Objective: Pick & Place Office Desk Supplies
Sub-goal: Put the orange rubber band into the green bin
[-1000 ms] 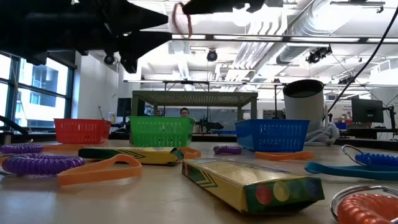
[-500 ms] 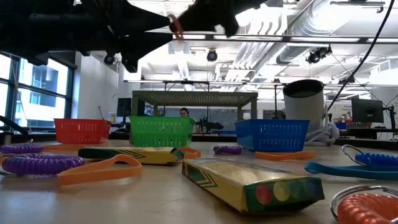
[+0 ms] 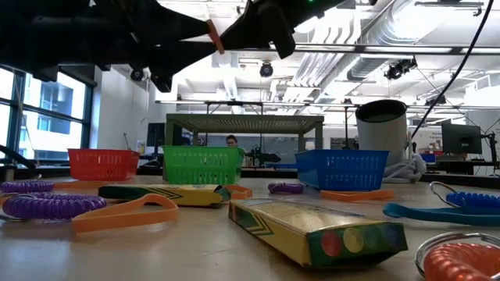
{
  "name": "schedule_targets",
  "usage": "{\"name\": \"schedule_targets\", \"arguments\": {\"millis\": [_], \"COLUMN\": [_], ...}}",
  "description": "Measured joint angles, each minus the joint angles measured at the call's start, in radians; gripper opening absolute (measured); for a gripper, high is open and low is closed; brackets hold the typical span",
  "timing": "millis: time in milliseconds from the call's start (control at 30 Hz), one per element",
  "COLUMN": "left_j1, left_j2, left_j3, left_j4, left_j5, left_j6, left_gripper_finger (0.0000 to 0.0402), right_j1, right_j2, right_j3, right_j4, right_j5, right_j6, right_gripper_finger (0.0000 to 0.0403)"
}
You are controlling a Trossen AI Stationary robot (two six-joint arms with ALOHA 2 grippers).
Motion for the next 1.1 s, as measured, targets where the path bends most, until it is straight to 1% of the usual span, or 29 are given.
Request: {"name": "schedule_targets", "arguments": {"millis": [167,400,900,1100], "left_j1": [-0.021,-0.024,0.022,0.022], "left_j2": [0.000,0.000,0.000,0.000], "left_j3": [0.000,0.000,0.000,0.000], "left_j4": [-0.013,-0.009,0.012,0.012], "left_j5": [0.019,0.014,0.012,0.012], "left_j6": [-0.063,-0.066,-0.066,-0.032], "left_gripper_finger": [0.0168,0.0168,0.0168,0.0168], "right_j1": [0.002,0.002,0.013,0.013], "right_j2": [0.000,0.000,0.000,0.000], "right_j3": [0.000,0.000,0.000,0.000], "right_j4": [-0.019,-0.030,-0.022,-0.024], "right_j5": [0.026,0.023,0.015,0.009], "right_j6": [0.000,0.023,0.030,0.060], "right_gripper_finger": [0.0002,0.0002,0.0002,0.0002]}}
